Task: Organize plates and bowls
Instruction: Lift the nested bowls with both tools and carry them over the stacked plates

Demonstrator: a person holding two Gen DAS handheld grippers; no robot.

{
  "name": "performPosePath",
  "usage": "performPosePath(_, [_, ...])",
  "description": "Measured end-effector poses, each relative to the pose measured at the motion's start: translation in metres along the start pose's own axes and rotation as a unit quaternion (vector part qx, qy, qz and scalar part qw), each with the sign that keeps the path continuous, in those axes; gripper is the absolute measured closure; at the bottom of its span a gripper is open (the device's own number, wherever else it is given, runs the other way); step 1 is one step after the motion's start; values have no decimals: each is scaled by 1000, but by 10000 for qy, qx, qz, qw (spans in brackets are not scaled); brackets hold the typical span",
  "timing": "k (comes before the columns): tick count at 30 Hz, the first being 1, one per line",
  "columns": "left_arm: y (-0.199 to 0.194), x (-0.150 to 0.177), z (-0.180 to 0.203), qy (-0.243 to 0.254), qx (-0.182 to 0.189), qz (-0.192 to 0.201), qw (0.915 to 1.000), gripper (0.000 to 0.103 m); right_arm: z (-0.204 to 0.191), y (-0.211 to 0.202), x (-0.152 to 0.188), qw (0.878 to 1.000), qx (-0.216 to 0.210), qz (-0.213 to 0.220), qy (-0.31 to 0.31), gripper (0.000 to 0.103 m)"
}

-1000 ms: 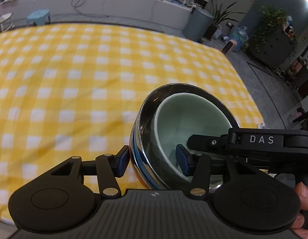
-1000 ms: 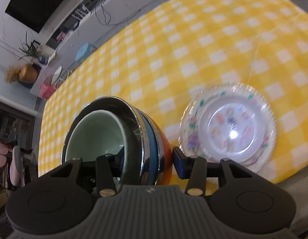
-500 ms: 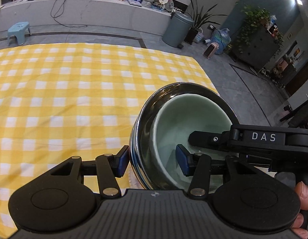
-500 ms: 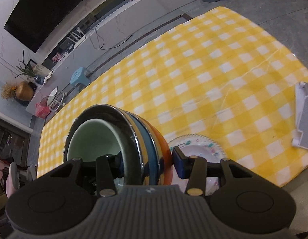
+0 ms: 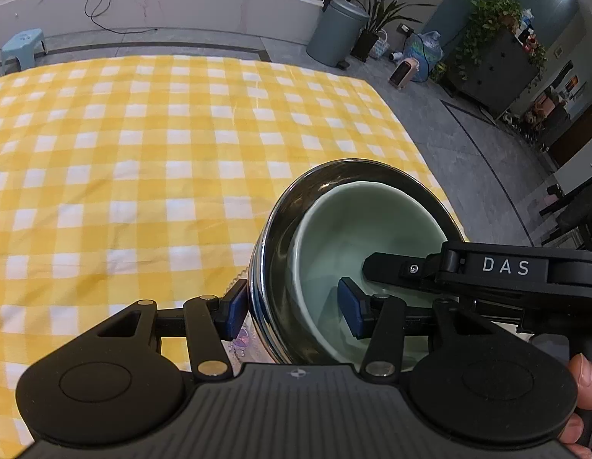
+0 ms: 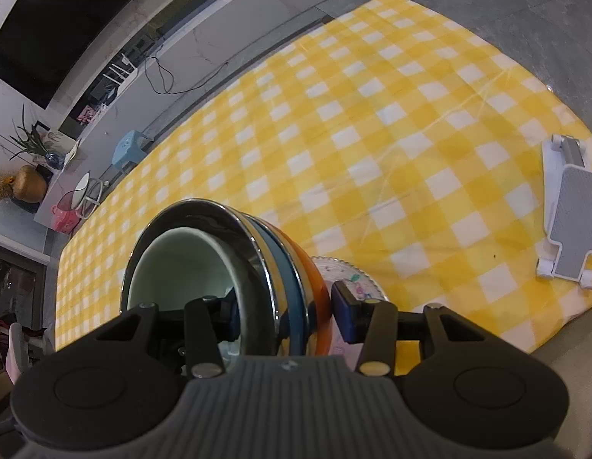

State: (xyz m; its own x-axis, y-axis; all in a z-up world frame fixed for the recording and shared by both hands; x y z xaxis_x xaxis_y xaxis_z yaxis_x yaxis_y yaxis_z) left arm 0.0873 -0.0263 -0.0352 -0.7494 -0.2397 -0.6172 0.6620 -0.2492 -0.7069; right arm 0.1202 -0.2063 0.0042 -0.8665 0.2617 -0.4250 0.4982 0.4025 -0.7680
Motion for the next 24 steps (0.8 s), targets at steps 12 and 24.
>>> performPosePath(12, [20,14,-6,-37,-16,-246,9997,46,19,20,9,9996,143,-204,111,57])
performPosePath(24, [25,22,-9,-71,-45,-364,9993,46,23,30,16,9992,229,-318,125,57])
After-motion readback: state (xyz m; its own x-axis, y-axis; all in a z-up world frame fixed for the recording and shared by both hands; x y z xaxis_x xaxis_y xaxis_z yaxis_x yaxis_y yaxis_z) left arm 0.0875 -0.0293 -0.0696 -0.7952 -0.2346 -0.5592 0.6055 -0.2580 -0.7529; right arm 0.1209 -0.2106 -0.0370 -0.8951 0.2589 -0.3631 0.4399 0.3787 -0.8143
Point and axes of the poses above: each gripper's, at about its wrist camera, not at the fingertips, and y roughly the way its jaws point, z to its right, x to its underside, the point moved 3 cm from there along y, roughly the way its jaws point, and after that the axes turned 9 degrees about z, right-handed, at the moved point
